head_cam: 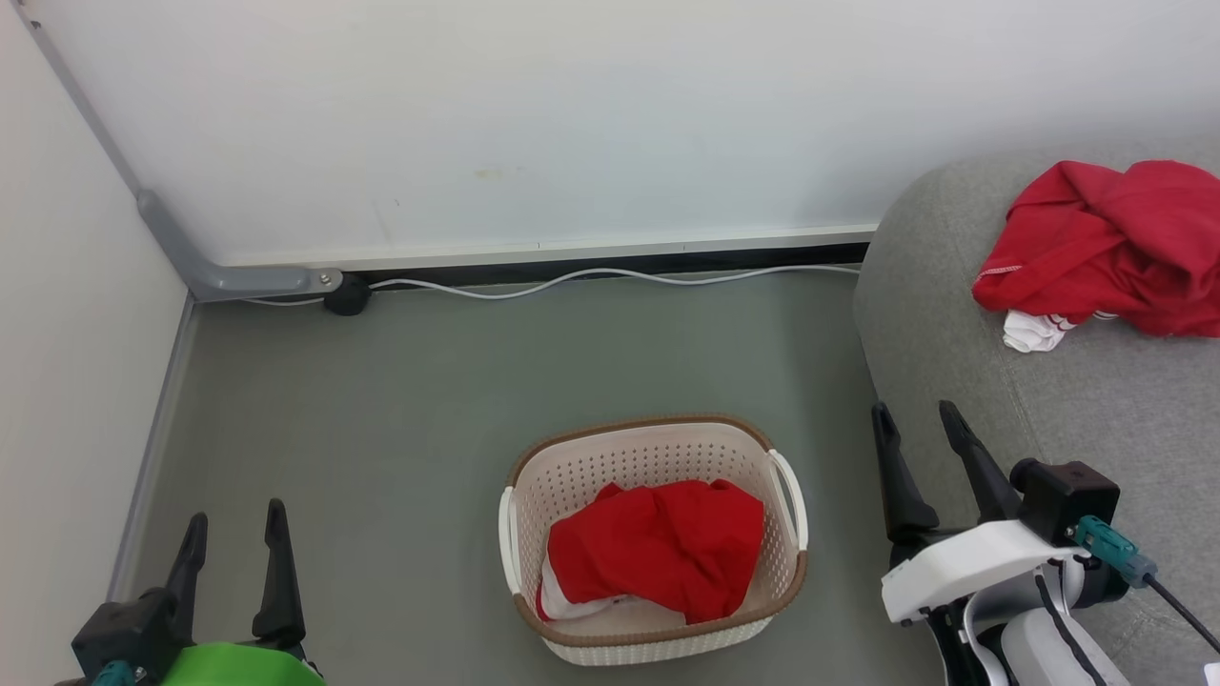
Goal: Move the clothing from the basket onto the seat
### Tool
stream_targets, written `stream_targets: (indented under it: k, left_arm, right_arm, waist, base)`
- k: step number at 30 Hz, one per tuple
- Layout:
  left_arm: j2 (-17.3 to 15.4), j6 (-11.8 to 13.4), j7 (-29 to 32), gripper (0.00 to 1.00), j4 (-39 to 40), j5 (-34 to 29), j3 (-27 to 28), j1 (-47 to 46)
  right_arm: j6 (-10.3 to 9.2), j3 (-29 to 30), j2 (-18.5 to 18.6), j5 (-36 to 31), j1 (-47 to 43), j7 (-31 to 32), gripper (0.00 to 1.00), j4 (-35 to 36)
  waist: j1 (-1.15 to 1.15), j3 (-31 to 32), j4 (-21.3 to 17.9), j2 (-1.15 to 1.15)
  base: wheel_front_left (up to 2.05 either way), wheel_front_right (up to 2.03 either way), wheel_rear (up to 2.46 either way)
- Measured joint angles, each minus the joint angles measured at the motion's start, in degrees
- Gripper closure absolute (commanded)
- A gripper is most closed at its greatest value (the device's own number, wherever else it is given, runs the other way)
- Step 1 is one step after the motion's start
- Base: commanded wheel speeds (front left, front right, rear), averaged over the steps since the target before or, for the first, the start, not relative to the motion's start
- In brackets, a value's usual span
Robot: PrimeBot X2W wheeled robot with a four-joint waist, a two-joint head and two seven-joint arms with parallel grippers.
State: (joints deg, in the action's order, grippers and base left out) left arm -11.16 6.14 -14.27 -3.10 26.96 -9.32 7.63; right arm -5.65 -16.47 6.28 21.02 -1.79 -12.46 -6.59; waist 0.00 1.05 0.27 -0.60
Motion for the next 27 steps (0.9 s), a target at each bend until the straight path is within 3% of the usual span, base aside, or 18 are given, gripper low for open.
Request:
stream_targets:
  k: [19, 27]
  left_arm:
    - [-0.2, -0.2, 0.0, 0.0, 2.1, -0.6, 0.0, -0.2]
    - [-0.8, -2.1, 1.0, 0.0, 2.0, -3.4, -3.2, -6.4]
  right_arm:
    - [-0.51, 1.2, 0.8, -1.0, 0.6, 1.5, 0.0, 5.8]
    - [-0.58, 3.1, 1.1, -1.4, 5.7, 1.7, 0.0, 8.3]
  waist:
    - [0.0, -5.9, -0.5, 0.0]
    - [0.0, -11.5, -1.0, 0.0]
  base:
    - [0.0, 0.0, 0.0]
    - [0.0, 0.0, 0.0]
